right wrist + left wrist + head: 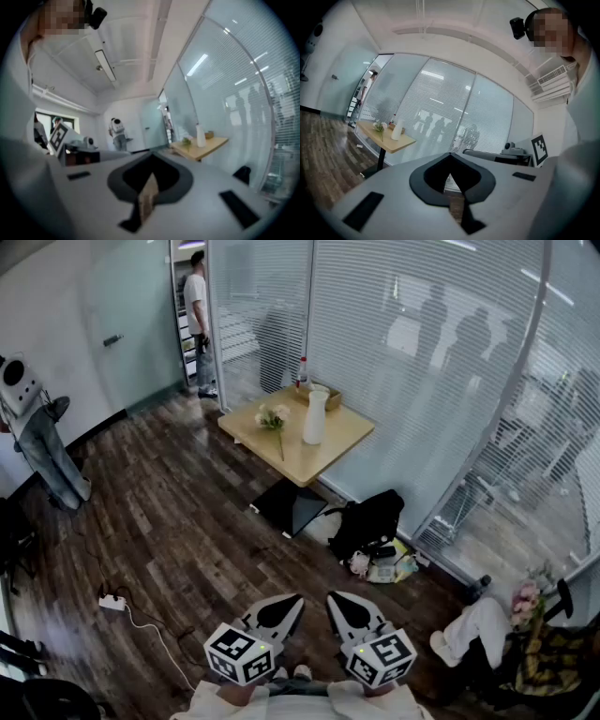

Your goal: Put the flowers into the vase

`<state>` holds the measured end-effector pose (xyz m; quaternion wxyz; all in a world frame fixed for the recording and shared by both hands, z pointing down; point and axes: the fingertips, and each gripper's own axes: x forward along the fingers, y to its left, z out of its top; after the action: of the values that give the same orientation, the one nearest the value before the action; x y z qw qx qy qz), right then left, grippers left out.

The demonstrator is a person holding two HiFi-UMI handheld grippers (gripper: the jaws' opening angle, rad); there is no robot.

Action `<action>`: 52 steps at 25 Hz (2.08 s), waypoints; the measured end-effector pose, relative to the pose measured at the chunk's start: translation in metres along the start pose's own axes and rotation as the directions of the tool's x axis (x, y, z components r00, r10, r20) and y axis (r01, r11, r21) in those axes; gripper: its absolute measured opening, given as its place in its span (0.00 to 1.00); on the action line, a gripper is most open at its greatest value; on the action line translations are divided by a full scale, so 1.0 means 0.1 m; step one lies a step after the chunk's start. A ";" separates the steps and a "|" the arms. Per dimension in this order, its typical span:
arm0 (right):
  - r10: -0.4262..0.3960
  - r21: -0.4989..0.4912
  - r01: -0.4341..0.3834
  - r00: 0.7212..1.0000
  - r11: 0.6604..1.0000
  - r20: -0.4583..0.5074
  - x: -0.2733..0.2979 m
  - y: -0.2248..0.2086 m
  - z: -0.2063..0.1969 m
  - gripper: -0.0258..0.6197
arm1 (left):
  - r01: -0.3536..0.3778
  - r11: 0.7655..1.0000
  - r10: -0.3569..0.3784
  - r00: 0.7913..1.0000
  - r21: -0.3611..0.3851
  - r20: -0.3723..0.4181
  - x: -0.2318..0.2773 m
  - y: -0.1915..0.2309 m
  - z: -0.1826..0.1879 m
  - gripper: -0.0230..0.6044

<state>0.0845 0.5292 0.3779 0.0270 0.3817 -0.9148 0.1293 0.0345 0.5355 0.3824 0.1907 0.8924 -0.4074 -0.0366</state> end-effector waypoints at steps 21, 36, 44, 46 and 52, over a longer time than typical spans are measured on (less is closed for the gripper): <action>0.033 0.038 -0.032 0.999 0.999 -0.013 -0.05 -0.11 -0.05 0.06 | -0.002 1.000 0.002 1.000 -0.021 -0.014 0.12 -0.03 -0.10 0.05; 0.069 0.085 -0.063 0.996 0.994 -0.064 0.10 -0.45 -0.25 0.06 | -0.015 0.995 0.014 1.000 -0.097 -0.018 0.57 0.06 -0.26 0.05; 0.042 0.104 -0.032 0.995 0.994 -0.094 0.47 -0.87 -0.26 0.06 | 0.014 0.994 -0.020 0.998 -0.107 -0.052 1.01 0.40 -0.21 0.05; 0.027 0.101 -0.018 0.996 0.995 -0.087 0.66 -1.01 -0.21 0.06 | 0.024 0.994 -0.030 0.998 -0.104 -0.057 1.16 0.58 -0.14 0.05; -0.003 0.088 0.010 0.997 0.996 -0.080 1.41 -1.45 0.06 0.06 | 0.068 0.993 -0.074 0.995 -0.100 -0.065 1.65 1.23 0.26 0.05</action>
<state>0.0873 0.3325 0.4238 0.0469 0.3799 -0.9052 0.1846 0.0508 0.3314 0.4187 0.2468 0.8966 -0.3663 -0.0328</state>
